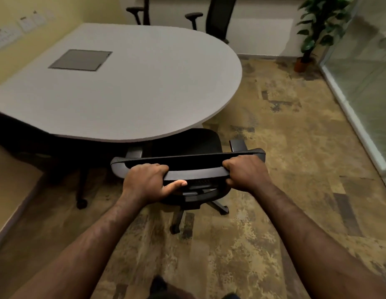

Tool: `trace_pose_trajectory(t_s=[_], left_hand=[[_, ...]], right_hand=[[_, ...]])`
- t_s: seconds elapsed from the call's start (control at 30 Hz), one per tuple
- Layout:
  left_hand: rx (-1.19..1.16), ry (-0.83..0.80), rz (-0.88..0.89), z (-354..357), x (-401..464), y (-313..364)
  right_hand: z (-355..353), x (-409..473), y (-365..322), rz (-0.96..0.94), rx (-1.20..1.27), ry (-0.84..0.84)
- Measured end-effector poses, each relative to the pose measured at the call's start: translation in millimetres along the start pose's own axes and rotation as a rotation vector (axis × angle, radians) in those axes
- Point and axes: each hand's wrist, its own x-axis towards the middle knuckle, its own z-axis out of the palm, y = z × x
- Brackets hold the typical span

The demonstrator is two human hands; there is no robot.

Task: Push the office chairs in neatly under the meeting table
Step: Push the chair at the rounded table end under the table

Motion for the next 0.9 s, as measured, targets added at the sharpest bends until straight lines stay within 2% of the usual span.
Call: trace_pose_trajectory(t_s=[0.3, 0.9], left_hand=[[0.065, 0.011, -0.131, 9, 30, 29], [0.070, 0.028, -0.261, 34, 106, 7]], right_hand=[[0, 34, 51, -0.108, -0.016, 0.026], [9, 138, 103, -0.220, -0.070, 0.073]])
